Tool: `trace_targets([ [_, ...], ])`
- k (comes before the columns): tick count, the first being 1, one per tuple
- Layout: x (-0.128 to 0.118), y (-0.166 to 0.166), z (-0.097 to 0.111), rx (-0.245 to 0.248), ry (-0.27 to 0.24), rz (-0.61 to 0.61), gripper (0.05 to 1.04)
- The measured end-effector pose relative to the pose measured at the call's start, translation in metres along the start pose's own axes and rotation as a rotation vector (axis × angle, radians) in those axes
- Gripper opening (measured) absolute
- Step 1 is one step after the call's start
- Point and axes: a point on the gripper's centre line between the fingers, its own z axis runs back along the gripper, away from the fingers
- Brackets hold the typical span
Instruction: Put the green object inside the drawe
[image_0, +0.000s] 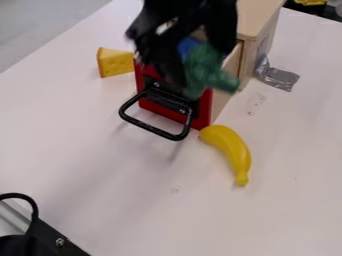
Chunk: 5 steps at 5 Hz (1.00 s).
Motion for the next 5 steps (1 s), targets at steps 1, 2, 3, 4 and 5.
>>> trace_targets([
  [1,0.016,-0.032,0.0,-0.016,0.001,0.013,0.904],
  [2,0.031,-0.06,-0.014,0.013,-0.017,0.013,0.904],
  [3,0.049,-0.071,-0.036,0.054,-0.042,0.031,0.904],
  [4,0.067,-0.072,-0.051,0.079,-0.071,0.056,0.904],
  [5,0.088,-0.073,-0.06,0.091,-0.081,0.1,0.904],
])
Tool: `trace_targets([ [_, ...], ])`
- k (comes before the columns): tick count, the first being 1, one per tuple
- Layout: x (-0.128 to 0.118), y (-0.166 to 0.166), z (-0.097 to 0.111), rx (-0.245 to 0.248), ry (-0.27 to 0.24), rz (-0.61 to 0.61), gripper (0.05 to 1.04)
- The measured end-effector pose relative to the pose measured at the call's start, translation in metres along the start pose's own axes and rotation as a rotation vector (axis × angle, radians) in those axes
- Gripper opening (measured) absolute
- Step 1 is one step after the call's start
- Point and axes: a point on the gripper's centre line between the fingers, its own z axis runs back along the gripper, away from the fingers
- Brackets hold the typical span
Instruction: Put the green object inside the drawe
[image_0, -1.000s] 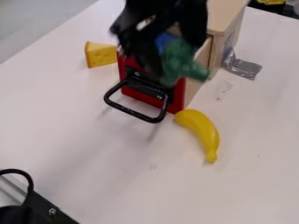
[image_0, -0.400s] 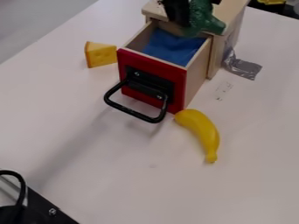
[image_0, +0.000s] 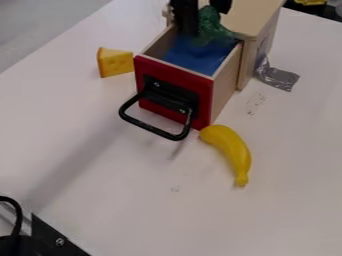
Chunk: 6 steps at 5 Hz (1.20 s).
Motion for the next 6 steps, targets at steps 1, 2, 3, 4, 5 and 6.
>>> trace_targets([
  [1,0.014,0.001,-0.009,0.009,-0.007,0.034,0.904],
  [2,0.021,-0.002,-0.014,0.017,-0.013,0.047,0.942],
  [3,0.026,-0.002,-0.012,0.012,-0.01,0.059,1.005],
  [4,0.026,-0.001,-0.012,0.012,-0.007,0.056,0.999],
  [5,0.023,0.0,-0.013,0.023,0.006,0.059,0.999],
  [6,0.02,0.001,0.0,0.007,0.012,0.051,0.999],
])
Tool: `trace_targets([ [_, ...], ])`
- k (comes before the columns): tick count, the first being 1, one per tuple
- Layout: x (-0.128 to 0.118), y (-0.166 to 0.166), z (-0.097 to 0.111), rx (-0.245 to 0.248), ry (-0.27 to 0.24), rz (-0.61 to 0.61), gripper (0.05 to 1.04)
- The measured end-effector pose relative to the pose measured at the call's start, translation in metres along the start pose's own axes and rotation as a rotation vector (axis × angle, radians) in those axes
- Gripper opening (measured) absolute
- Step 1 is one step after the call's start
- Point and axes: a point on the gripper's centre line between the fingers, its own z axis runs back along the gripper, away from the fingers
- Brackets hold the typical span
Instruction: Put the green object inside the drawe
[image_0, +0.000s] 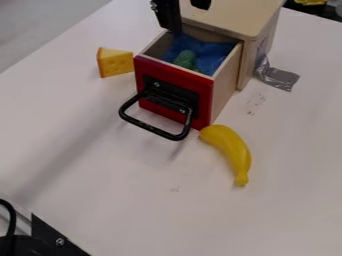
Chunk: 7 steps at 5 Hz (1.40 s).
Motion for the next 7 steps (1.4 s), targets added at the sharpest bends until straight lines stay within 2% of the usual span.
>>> trace_targets([
  [1,-0.007,0.004,0.023,-0.028,0.003,-0.019,0.999],
  [2,-0.013,0.011,0.036,-0.025,0.002,-0.057,0.999],
  [3,-0.019,0.023,0.037,0.073,-0.042,-0.267,0.999],
  [4,-0.021,0.034,0.034,0.18,-0.06,-0.457,0.999],
  [5,-0.021,0.036,0.032,0.204,-0.048,-0.525,0.999],
  [6,-0.025,0.037,0.03,0.201,-0.02,-0.557,0.999],
  [7,-0.025,0.037,0.03,0.201,-0.018,-0.56,0.999],
])
